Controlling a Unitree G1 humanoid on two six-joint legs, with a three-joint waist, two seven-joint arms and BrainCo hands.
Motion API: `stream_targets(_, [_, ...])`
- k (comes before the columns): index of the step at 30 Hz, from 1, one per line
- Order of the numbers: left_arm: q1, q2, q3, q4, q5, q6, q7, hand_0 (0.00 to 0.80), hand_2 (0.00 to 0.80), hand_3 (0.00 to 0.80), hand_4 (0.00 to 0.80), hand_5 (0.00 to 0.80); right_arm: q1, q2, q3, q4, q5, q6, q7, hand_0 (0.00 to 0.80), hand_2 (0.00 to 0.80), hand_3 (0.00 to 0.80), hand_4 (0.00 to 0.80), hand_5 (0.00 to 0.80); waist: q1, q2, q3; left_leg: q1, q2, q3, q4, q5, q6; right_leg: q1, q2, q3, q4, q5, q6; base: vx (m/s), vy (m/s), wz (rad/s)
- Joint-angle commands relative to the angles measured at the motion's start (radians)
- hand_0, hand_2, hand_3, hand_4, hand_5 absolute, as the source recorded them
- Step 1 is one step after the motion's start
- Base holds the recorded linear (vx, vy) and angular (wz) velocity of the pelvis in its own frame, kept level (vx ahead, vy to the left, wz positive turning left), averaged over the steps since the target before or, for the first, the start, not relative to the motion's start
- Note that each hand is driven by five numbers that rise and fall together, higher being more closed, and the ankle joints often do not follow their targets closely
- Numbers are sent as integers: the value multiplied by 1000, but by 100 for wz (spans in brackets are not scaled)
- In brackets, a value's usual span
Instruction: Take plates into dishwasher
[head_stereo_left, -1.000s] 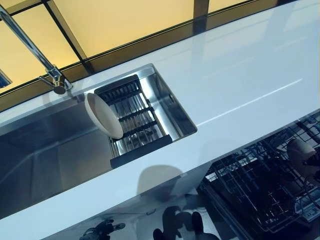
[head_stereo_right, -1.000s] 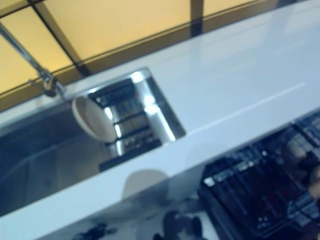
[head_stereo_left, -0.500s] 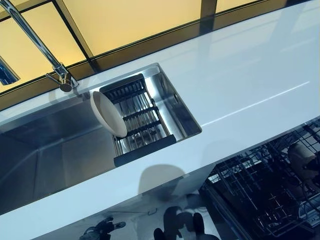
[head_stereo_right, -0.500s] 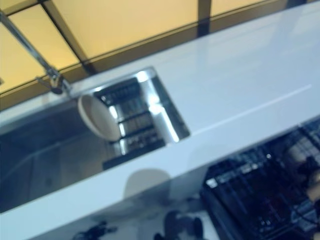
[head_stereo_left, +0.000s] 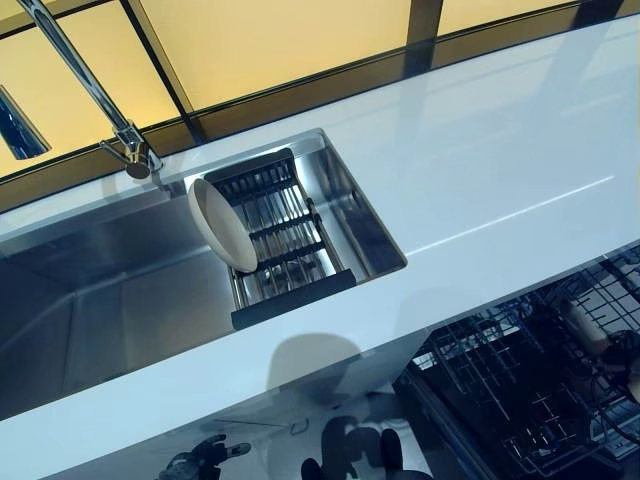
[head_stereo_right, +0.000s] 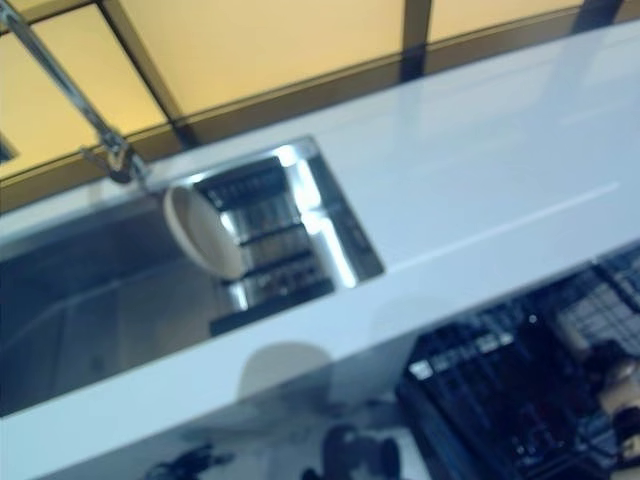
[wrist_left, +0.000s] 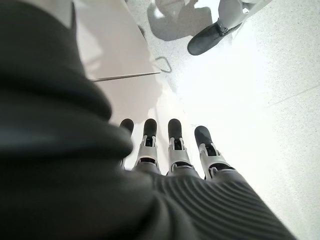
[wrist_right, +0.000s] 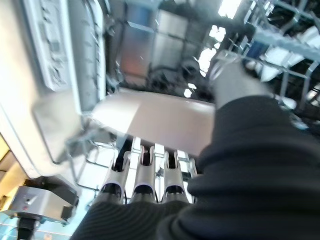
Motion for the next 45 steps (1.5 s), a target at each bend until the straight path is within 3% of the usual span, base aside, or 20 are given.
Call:
stream_targets(1, [-28, 33, 1, 50, 26, -5, -12, 0, 0, 0, 0, 0, -32, -35, -15, 13, 0, 39, 6, 0, 0, 0, 0, 0, 1, -54, -20, 33, -11, -33, -2, -84, 16, 56, 14, -12, 4, -94, 54, 0, 0, 0])
stream_targets(13, [-17, 38, 25, 68, 24, -1, 7, 0, 0, 0, 0, 0, -3, -161, -86, -90, -7, 107, 115, 0, 0, 0, 0, 0, -18, -127, -38, 52, 0, -16, -2, -94, 19, 68, 32, 22, 4, -87, 55, 9, 29, -1])
stream_targets(20, [-12, 50, 46, 86, 27, 11, 28, 0, 0, 0, 0, 0, 17, -331, -188, -119, 48, 137, 211, 0, 0, 0, 0, 0, -31, -184, -63, 69, 7, -8, -2, -97, 20, 85, 46, 43, 4, -77, 59, 20, 40, -7])
stream_targets(28, [-6, 61, 49, 115, -1, 3, 45, 0, 0, 0, 0, 0, -45, -501, -252, -20, 98, 98, 241, 0, 0, 0, 0, 0, -25, -231, -95, 75, 10, -15, -2, -94, 24, 99, 58, 50, 4, -73, 62, 15, 31, -3])
stream_targets(34, [0, 64, 33, 131, -34, -5, 54, 0, 0, 0, 0, 0, -270, -545, -105, 17, 142, 84, 122, 0, 0, 0, 0, 0, 5, -244, -108, 70, 5, -36, -2, -87, 24, 106, 55, 28, 4, -77, 61, -1, 11, 0])
stream_targets(41, [12, 57, 13, 125, -69, -5, 66, 0, 0, 0, 0, 0, -687, -526, 241, -51, 184, 91, -1, 0, 0, 0, 0, 0, 41, -235, -115, 62, -9, -75, -2, -79, 22, 112, 41, -2, 4, -87, 57, -2, 39, 4])
stream_targets(45, [14, 52, 4, 109, -84, 2, 73, 0, 0, 0, 0, 0, -855, -485, 396, -158, 154, 50, -57, 0, 0, 0, 0, 0, 66, -226, -113, 56, -18, -101, -2, -75, 21, 118, 30, -30, 4, -95, 53, 2, 27, 19])
